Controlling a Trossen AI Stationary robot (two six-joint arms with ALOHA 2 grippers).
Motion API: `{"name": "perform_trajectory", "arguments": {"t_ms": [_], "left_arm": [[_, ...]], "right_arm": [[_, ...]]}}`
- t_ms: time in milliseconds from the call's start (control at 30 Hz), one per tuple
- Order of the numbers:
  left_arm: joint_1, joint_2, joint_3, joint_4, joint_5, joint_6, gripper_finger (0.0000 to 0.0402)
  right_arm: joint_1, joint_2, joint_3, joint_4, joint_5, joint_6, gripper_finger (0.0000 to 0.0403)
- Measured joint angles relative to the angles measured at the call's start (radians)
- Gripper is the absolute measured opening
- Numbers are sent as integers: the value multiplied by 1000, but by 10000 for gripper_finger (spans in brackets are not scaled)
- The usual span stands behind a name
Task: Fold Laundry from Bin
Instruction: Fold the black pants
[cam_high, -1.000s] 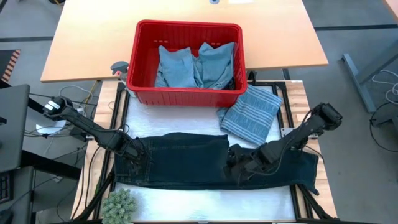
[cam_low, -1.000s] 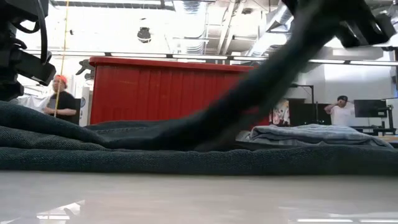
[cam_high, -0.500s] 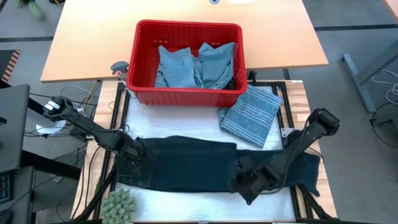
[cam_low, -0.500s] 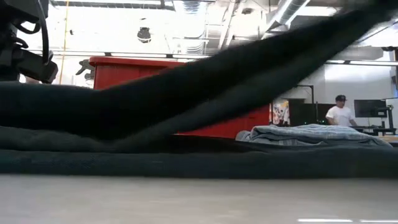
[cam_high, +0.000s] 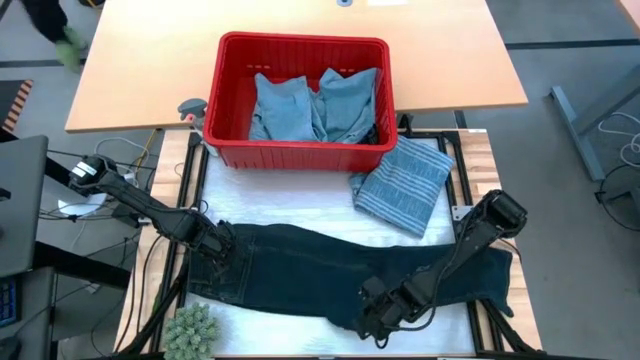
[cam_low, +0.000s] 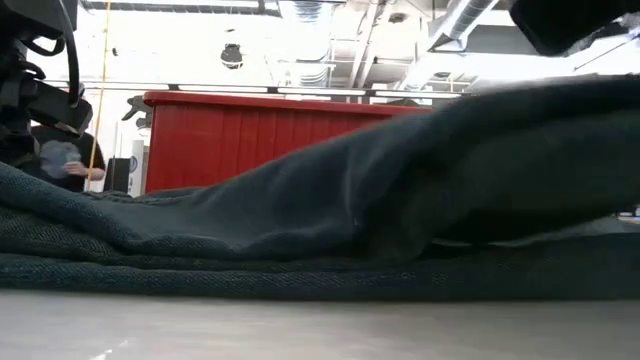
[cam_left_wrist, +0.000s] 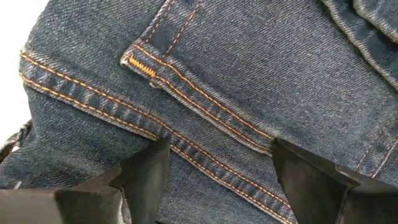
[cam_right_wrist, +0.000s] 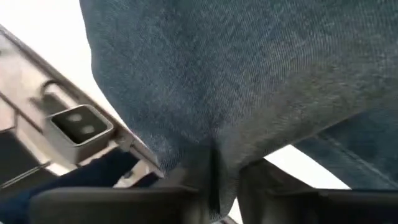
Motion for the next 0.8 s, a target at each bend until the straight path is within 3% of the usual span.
{"name": "perform_trajectory", "arguments": {"t_ms": [200,500,700,800], "left_arm": [[0,0,0,-3,0,-4,274],[0,0,0,-8,-1,6,274],[0,0,0,-28,-1,9,274],[0,0,0,-28,-1,9,274]], "right_arm": [[-3,-20,0,-269,-4,48,152],[-3,-86,-1,-402,9,31,158],[-2,-192,0,-506,286,125,144],[-21,-189,0,-572,277,128,144]]}}
